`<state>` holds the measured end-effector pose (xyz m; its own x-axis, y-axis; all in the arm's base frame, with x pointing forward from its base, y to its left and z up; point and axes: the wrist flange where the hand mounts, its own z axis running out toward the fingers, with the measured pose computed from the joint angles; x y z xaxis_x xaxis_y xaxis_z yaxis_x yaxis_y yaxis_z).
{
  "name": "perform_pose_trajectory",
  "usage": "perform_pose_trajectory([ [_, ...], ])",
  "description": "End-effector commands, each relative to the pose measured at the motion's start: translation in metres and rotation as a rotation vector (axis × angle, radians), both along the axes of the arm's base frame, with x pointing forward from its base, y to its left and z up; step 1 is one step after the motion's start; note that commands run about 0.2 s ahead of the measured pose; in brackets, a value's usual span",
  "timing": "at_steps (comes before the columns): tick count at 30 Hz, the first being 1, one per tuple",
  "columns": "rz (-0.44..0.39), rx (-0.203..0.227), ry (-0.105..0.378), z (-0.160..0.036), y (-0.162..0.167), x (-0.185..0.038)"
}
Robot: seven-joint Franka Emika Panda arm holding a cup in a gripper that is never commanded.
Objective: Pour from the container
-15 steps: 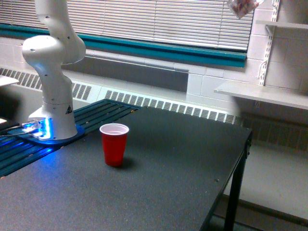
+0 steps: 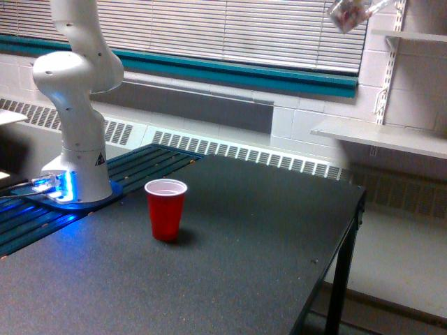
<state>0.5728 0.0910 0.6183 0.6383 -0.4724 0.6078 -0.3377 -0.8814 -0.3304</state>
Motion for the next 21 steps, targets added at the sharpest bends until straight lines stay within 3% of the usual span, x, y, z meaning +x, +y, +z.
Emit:
perform_pose_trajectory([
  [1, -0.042, -0.012, -0.010, -0.004, -0.018, -0.009],
  [21, -0.110, -0.109, 0.079, -0.067, -0.071, -0.068],
])
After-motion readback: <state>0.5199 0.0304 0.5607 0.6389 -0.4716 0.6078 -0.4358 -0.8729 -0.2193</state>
